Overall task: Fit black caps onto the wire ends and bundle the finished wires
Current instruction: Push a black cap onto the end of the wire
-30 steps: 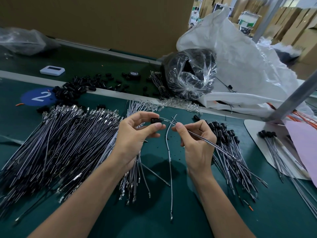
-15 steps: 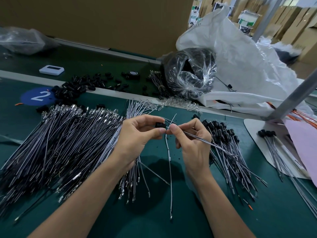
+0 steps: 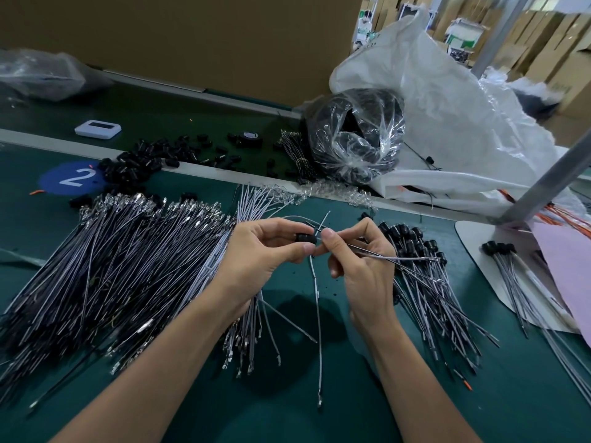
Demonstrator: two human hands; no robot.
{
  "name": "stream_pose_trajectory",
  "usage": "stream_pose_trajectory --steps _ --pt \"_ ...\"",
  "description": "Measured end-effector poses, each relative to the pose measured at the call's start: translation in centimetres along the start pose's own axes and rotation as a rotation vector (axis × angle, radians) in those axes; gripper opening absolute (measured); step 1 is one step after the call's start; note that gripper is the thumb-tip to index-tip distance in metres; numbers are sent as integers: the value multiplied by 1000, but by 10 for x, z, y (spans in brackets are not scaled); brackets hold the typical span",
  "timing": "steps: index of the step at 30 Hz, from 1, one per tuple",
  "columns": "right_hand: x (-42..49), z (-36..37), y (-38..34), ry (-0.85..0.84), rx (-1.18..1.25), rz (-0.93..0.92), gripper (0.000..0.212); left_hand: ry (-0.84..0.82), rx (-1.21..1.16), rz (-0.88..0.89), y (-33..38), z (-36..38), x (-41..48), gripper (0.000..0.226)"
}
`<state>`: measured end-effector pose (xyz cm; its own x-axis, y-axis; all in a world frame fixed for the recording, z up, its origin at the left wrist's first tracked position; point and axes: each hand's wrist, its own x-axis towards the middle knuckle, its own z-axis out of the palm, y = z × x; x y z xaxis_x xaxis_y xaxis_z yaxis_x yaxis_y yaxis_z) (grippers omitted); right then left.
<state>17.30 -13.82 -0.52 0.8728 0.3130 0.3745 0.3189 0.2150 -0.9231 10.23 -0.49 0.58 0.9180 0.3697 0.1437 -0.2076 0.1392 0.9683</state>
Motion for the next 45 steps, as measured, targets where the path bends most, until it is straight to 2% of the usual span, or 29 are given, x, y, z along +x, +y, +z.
stream_pose_trajectory --steps 12,19,27,45 --pt "-2 3 1 -19 -24 -11 24 -37 -34 -10 0 0 -1 25" --pt "-2 5 1 10 -16 -46 23 3 -303 -126 -1 0 2 19" --pt "0 3 -4 172 -5 3 27 132 -480 -147 0 -8 4 32" --pt "-2 6 -1 112 0 25 26 134 -247 10 -3 -1 4 36"
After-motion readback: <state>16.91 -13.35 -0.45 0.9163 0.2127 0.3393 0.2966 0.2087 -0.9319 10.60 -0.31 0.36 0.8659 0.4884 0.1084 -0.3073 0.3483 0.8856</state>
